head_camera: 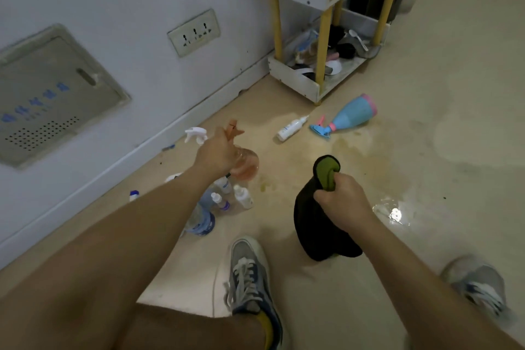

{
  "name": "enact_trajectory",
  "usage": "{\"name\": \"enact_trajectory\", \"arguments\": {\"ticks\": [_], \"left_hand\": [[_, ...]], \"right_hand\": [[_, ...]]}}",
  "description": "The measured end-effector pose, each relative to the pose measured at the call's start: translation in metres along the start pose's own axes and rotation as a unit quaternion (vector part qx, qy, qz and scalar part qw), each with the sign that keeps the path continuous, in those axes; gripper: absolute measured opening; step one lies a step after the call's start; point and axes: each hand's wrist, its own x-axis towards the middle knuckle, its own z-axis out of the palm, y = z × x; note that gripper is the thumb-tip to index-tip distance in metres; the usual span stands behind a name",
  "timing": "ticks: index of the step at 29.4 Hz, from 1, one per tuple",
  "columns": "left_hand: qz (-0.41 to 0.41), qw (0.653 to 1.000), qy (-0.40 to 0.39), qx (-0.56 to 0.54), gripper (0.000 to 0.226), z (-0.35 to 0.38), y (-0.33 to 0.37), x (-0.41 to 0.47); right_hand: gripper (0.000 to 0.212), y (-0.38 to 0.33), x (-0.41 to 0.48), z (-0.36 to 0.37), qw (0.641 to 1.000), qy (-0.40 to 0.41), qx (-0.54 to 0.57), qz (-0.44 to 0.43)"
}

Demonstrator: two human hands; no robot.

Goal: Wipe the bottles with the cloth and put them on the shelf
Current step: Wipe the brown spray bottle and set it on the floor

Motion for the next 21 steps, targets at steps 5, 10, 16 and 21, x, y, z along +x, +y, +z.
{"name": "enact_trajectory", "arguments": {"ticks": [5, 10, 16, 21], "left_hand": [[0.000, 0.991, -0.028, 0.128, 0.026, 0.031, -0.019, 0.010], [-0.020, 0.969, -0.046, 0.241, 0.014, 0.047, -0.034, 0.009], [0.083, 0.962, 0.091, 0.243, 0.047, 0.048, -0.046, 0.006], [0.118, 0.907, -0.159, 0.372, 0.024, 0.100, -0.059, -0.024]], "right_hand": [[0.024, 0.009, 0.019, 0.001, 0.985, -0.039, 0.152, 0.077], [0.042, 0.017, 0.034, -0.003, 0.937, -0.077, 0.301, 0.158], [0.025, 0.019, 0.041, -0.004, 0.927, -0.047, 0.329, 0.176], [0.018, 0.015, 0.044, 0.005, 0.929, -0.063, 0.324, 0.168]]}}
